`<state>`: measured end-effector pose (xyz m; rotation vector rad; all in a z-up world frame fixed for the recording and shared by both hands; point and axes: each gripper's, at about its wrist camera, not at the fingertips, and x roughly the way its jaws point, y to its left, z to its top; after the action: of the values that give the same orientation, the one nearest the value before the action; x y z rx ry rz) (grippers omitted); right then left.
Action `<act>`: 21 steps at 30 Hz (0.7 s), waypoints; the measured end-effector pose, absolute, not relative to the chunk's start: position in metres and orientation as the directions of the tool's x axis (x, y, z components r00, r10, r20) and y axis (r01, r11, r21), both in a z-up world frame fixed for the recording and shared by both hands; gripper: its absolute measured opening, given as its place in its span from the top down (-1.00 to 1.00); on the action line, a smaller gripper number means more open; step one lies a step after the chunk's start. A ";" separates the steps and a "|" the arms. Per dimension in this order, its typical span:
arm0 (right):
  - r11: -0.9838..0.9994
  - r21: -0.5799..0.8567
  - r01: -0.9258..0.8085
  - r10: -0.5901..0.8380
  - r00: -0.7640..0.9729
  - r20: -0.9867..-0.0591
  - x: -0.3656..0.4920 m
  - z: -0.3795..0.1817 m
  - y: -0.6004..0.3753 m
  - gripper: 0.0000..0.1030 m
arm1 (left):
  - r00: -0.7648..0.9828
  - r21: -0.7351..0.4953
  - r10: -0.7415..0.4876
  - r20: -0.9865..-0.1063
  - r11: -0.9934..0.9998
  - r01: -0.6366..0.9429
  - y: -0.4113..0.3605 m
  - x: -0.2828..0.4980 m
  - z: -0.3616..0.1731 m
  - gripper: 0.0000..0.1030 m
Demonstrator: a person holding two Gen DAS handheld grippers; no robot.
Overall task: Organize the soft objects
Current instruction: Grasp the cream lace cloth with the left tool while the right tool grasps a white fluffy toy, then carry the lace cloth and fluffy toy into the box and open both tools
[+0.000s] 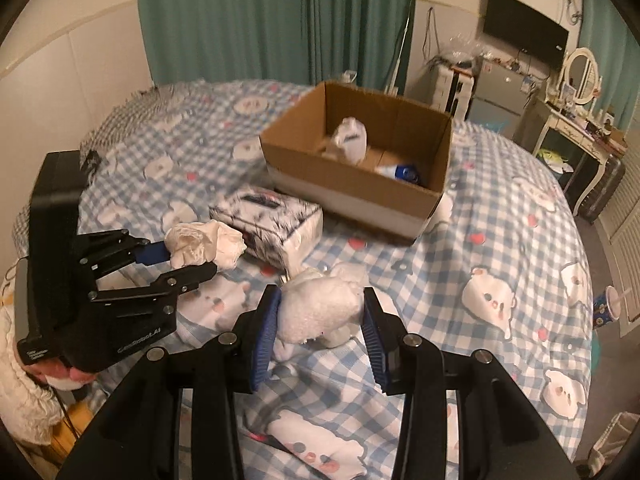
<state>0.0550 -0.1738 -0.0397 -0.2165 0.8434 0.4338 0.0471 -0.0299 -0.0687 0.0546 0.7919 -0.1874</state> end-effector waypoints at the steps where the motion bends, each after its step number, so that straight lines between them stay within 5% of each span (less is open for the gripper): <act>1: 0.893 -0.017 -0.450 0.285 0.592 -0.754 0.053 -0.037 -0.174 0.23 | 0.694 -0.019 -0.147 -0.704 0.982 0.189 -0.030 0.045 -0.064 0.41; 12: 0.906 0.040 -0.422 0.340 0.668 -0.662 0.056 0.022 -0.188 0.23 | 0.789 -0.004 -0.178 -0.588 0.976 0.218 -0.042 0.046 0.017 0.41; 21: 0.925 0.061 -0.375 0.345 0.761 -0.549 0.115 0.091 -0.205 0.23 | 0.830 -0.002 -0.183 -0.527 0.977 0.214 -0.046 0.118 0.065 0.41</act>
<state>0.1149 -0.2049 0.0914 -0.0537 0.5868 0.3922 0.1184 -0.0460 0.0651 0.0577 0.5530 -0.2112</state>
